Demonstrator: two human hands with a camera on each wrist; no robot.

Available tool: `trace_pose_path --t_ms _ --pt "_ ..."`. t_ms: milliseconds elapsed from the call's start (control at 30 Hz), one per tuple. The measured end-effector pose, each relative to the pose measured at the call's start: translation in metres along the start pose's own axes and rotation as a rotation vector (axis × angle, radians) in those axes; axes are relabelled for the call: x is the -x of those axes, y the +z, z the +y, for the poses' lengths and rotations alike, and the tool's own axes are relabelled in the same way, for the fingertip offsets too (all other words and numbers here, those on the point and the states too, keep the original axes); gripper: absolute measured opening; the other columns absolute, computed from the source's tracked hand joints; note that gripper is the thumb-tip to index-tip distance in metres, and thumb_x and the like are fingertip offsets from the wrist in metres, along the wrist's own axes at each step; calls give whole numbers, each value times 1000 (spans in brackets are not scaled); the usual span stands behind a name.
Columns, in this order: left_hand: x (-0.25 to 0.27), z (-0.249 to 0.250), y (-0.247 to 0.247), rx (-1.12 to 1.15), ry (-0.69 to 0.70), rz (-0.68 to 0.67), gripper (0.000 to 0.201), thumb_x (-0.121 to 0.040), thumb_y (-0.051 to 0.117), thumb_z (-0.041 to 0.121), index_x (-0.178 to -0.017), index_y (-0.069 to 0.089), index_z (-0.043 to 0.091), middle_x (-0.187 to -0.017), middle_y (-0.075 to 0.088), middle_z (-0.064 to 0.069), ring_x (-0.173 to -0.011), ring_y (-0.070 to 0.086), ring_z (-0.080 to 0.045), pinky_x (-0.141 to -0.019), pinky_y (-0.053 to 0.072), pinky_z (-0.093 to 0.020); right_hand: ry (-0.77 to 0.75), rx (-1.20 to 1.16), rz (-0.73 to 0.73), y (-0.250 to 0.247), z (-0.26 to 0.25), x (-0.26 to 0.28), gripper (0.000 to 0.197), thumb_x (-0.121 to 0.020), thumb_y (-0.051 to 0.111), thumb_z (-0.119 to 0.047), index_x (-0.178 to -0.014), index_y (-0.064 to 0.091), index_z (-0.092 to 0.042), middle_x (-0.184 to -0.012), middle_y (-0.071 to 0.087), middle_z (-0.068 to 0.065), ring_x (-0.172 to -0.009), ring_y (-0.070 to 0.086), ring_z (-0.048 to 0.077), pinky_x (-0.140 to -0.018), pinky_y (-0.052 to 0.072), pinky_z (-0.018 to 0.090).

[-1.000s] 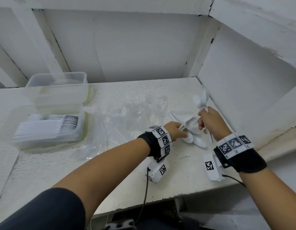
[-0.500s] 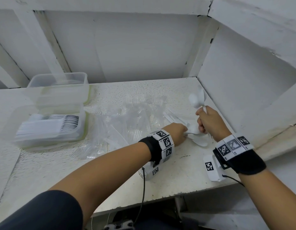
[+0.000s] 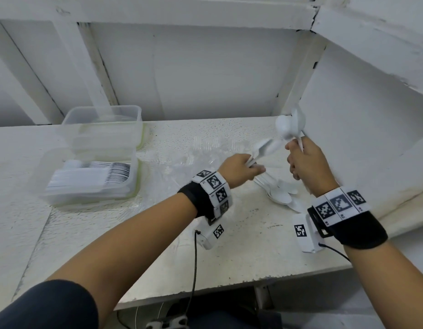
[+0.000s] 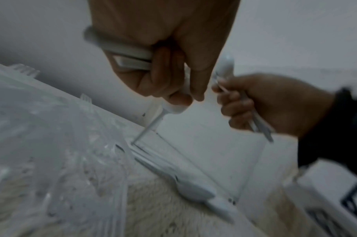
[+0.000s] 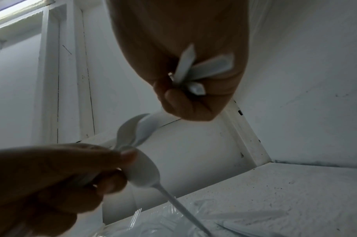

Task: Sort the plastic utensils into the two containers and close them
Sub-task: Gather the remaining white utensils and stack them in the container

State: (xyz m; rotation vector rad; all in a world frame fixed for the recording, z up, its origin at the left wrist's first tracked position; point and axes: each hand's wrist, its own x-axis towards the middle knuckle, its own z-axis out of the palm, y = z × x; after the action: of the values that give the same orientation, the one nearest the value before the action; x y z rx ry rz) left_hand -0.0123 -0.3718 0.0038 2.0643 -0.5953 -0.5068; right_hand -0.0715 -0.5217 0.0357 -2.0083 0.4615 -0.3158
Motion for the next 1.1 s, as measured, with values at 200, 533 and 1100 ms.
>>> trace_pose_path --t_ms 200,533,1100 --pt "25 -11 -52 416 -85 169 21 -92 55 29 -82 58 12 -60 43 4 -44 30 -6 -38 27 -15 -87 -38 -75 14 -9 11 18 -99 39 -24 -96 52 -12 -69 47 1 -50 37 11 -45 31 22" --pt "81 -49 -88 658 -137 170 32 -95 49 26 -67 35 18 -53 33 8 -40 21 -4 -36 15 -16 -240 62 -321 82 -34 35 15 -94 46 -12 -86 58 -13 -75 57 -6 -63 47 5 -65 37 23" --pt "119 -76 -101 747 -239 442 22 -98 39 36 -85 35 19 -60 36 4 -40 20 -7 -39 14 -15 -21 -241 -582 144 -46 81 11 -97 47 -21 -91 54 -27 -65 50 -2 -46 40 7 -40 32 18"
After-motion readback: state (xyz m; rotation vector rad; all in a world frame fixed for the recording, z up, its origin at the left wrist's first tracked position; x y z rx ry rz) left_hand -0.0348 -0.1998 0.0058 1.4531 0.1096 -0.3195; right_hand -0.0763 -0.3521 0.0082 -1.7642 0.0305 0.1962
